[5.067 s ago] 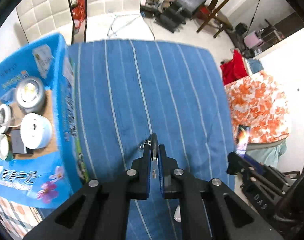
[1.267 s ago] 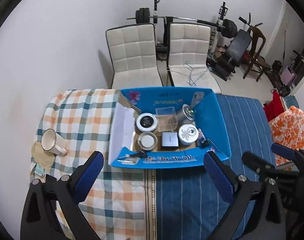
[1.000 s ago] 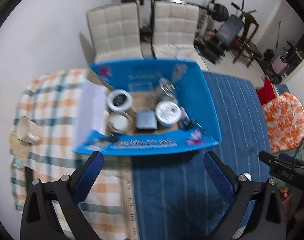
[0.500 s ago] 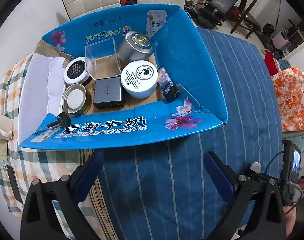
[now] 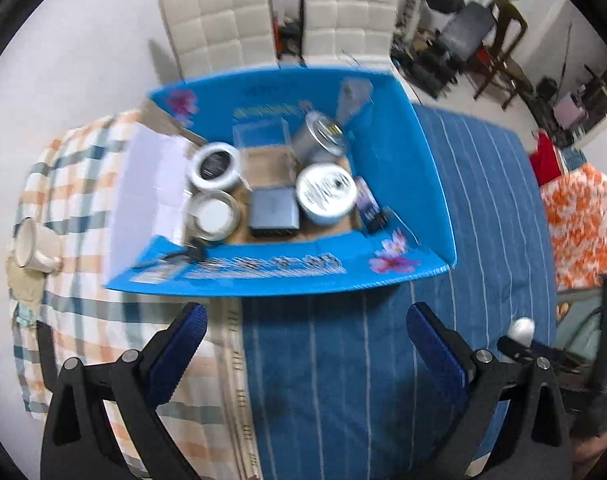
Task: Organize rigid objects
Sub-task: 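Carry the earbud case into the blue box and open the right tool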
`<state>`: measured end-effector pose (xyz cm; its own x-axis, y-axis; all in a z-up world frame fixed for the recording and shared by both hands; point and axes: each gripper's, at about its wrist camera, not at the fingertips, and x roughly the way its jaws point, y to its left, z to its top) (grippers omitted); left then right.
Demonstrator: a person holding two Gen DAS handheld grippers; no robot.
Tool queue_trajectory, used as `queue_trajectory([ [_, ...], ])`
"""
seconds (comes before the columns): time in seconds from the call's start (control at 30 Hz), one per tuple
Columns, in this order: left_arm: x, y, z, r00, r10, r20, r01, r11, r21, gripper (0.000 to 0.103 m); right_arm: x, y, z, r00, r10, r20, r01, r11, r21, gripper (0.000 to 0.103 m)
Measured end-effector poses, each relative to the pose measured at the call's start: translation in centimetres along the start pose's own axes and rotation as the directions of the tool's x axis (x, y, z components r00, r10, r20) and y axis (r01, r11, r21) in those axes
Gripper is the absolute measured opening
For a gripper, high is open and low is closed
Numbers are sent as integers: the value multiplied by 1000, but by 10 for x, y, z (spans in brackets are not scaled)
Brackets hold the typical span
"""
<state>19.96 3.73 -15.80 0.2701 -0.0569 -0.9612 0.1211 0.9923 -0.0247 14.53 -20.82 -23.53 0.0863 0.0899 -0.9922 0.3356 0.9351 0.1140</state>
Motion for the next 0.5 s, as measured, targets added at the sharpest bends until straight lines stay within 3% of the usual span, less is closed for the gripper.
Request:
queue_trajectory([
  [0.13,-19,29,12,998,25,60,-22,998,-61,102,-49,68,26,990,106,94,-94,987,-129,49],
  [0.23,-14,47,21,996,47,71,-41,995,-92,102,-58,116,51,981,150,126,-119,968,-222,49],
  [0.4,26,77,37,994,92,55,-85,989,-121,102,-20,176,79,983,155,98,-118,946,-302,49],
  [0.5,56,91,42,997,73,3,-72,988,-140,102,17,194,89,990,128,58,-103,943,-315,49],
])
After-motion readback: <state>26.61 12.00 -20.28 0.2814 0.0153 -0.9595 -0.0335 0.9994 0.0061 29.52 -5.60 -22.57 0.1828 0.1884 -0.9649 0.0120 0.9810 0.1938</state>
